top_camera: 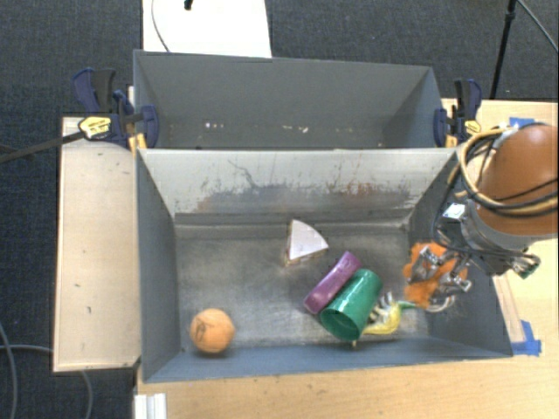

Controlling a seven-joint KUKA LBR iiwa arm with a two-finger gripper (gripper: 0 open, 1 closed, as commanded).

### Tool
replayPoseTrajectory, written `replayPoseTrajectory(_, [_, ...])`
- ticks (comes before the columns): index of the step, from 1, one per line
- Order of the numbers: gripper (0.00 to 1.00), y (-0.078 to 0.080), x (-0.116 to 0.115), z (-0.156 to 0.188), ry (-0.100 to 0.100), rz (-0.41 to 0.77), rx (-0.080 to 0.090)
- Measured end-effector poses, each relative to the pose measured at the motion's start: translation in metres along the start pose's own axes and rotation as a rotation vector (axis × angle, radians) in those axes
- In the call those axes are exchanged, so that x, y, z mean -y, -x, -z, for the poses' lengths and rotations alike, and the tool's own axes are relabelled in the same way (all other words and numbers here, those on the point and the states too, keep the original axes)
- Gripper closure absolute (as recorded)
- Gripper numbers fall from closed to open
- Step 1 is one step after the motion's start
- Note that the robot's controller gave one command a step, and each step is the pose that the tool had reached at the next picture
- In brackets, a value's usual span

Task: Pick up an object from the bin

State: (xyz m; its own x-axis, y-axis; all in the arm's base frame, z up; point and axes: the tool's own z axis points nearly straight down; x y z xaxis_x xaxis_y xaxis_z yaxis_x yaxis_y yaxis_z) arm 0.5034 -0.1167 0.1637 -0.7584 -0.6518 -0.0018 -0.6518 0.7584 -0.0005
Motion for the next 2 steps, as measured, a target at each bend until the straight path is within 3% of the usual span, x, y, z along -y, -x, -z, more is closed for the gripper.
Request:
replayPoseTrajectory(1, [1.0, 0.0, 0.0, 0.0, 0.0, 0.0, 0.0])
replayPoseTrajectory(2, [1.0, -0.002, 0.016, 0.053, 0.004, 0.014, -0.002])
